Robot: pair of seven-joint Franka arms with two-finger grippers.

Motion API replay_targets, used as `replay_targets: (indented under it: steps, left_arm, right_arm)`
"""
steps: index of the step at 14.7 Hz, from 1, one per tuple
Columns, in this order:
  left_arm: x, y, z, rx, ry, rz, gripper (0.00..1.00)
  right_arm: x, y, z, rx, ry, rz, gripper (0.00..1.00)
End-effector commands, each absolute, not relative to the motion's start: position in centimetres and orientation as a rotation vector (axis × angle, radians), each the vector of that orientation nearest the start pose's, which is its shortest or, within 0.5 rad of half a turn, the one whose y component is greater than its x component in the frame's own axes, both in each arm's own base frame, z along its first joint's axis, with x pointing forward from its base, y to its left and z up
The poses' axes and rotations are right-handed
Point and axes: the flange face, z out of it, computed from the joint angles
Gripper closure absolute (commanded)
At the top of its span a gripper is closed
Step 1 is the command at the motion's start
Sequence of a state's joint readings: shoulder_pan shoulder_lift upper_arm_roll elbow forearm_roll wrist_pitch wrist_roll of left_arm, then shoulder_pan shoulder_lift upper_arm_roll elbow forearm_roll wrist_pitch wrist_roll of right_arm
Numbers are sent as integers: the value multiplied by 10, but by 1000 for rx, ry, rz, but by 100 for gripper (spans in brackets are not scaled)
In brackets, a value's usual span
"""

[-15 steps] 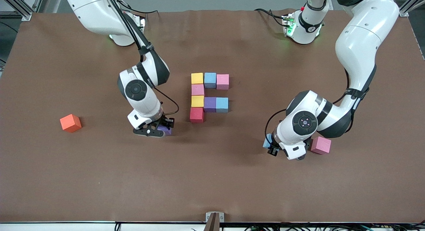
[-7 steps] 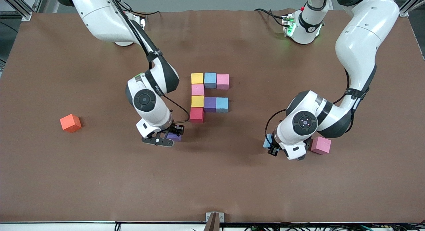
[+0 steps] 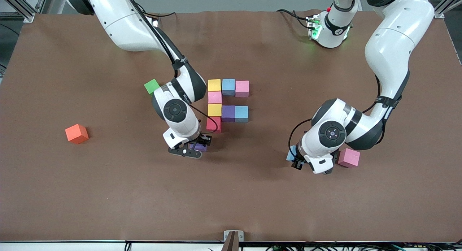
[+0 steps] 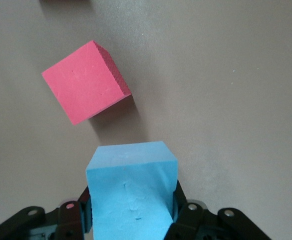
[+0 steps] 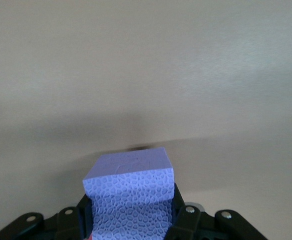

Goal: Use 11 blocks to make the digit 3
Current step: 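Carry the purple cube with the right gripper toward the arrangement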

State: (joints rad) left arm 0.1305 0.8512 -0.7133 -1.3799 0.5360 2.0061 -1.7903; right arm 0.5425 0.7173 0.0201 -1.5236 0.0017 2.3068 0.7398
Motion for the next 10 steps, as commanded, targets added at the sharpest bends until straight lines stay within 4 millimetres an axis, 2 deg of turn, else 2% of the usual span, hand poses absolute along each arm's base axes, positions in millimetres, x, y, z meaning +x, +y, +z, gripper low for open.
replay_targets:
  steps: [1, 8, 10]
  left_arm:
    - [677, -266, 289, -2642, -1704, 30, 69]
    - [676, -267, 290, -2633, -1721, 35, 69]
    - [678, -270, 291, -2595, -1789, 35, 69]
  right_arm:
    - [608, 392, 241, -3047, 298, -132, 96]
    - [595, 400, 221, -3041, 286, -153, 96]
    - [590, 405, 216, -3043, 290, -148, 96]
